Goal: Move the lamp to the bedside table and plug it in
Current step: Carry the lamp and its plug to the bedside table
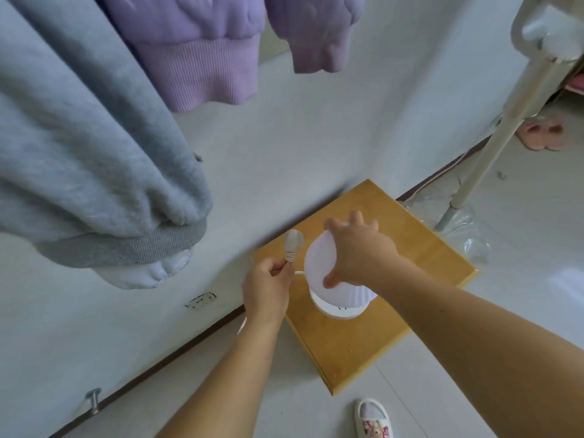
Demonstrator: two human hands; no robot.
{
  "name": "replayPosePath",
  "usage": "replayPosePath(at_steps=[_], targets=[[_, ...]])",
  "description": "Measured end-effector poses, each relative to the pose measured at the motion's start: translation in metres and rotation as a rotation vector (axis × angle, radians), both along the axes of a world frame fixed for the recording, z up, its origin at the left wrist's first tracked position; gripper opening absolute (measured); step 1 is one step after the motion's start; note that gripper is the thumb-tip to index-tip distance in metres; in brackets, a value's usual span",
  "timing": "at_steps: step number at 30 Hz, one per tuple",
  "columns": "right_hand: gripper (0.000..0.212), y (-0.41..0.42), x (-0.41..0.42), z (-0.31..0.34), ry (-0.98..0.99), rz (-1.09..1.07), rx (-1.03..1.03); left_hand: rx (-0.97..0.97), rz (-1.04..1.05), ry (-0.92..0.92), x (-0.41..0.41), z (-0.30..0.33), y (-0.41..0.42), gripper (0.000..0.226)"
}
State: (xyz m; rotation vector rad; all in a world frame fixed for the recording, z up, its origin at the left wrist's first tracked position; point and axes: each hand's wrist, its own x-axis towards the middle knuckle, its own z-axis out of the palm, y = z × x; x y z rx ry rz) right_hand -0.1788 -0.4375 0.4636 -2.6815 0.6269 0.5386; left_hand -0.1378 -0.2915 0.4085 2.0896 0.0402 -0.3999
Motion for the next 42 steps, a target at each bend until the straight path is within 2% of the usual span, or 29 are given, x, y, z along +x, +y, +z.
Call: replayPosePath(at_steps=[12,16,21,25,28,38,42], targets=[[0.097,-0.011,-0.084,0.1,-0.117,-0.142,-0.023,-0.169,-0.049,0.001,-0.056,0.099,-0.027,0.005],[0.095,-0.001,-0.126,0.115,-0.164,-0.275,-0.057,-0.236,-0.162,-0.001,-0.079,0.12,-0.031,0.023],[0.098,0.014,-0.19,0.126,-0.171,-0.485,-0.062,-0.299,-0.338,0.019,-0.116,0.134,-0.039,0.006],[0.096,0.024,-0.25,0.137,-0.168,-0.648,-0.072,-0.353,-0.463,0.068,-0.159,0.147,-0.056,0.013],[0.097,0.028,-0.301,0.144,-0.175,-0.787,-0.081,-0.4,-0.58,0.11,-0.201,0.157,-0.074,0.003],[0.095,0.053,-0.507,0.161,-0.16,-1.222,-0.173,-0.475,-1.011,0.245,-0.404,0.186,-0.11,0.008],[0.091,0.074,-0.616,0.162,-0.192,-1.369,-0.184,-0.475,-1.167,0.302,-0.519,0.19,-0.106,0.008]])
